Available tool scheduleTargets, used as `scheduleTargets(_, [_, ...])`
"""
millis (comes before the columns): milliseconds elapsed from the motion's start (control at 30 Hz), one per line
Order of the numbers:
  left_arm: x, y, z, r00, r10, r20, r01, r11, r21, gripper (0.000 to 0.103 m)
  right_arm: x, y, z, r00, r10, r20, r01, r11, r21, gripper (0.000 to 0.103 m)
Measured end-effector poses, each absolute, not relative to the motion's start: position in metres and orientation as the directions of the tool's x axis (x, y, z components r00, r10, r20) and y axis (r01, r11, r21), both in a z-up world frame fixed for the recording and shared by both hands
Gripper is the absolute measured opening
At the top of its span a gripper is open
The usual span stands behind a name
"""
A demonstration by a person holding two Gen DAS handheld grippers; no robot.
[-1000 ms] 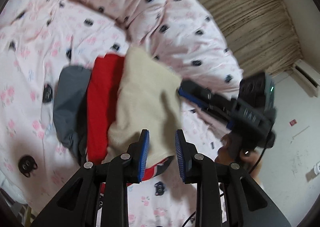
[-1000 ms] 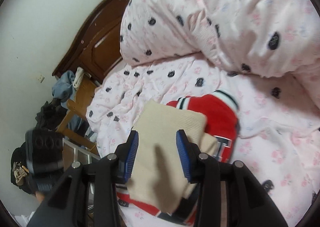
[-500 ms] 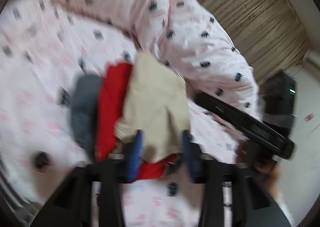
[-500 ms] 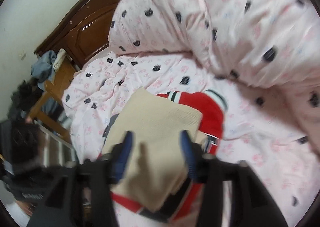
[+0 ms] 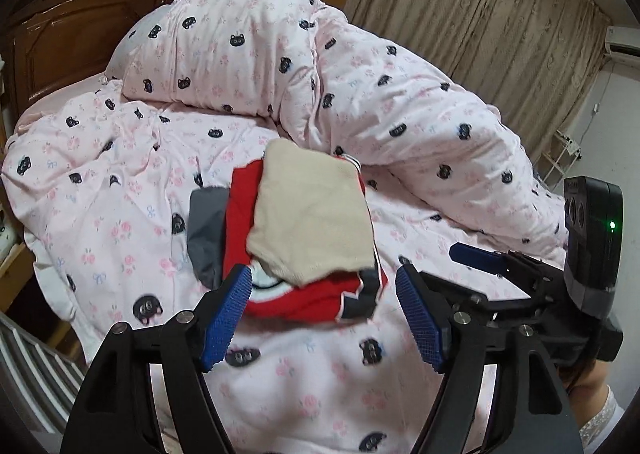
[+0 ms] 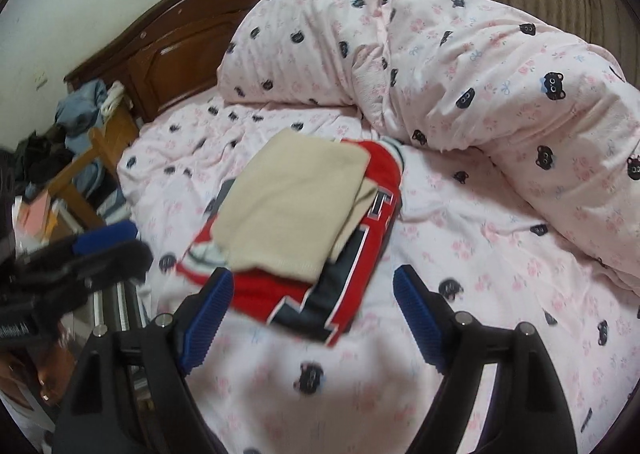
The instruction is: Fold clothes
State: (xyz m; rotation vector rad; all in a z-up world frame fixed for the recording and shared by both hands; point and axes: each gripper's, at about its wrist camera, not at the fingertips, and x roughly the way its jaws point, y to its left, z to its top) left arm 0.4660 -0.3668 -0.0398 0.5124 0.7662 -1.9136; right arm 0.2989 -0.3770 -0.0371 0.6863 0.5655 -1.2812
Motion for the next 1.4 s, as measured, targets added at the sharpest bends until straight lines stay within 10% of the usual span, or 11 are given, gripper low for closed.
scheduleTargets(1400, [0.505,-0.289,-0.026,-0.289,-0.729,-0.621,0.955,-0.268,-0.130,0.070,0.337,-0.267,-0.018,0.292,-0.688,-0.664,0.956,0.236,0.175,0.084])
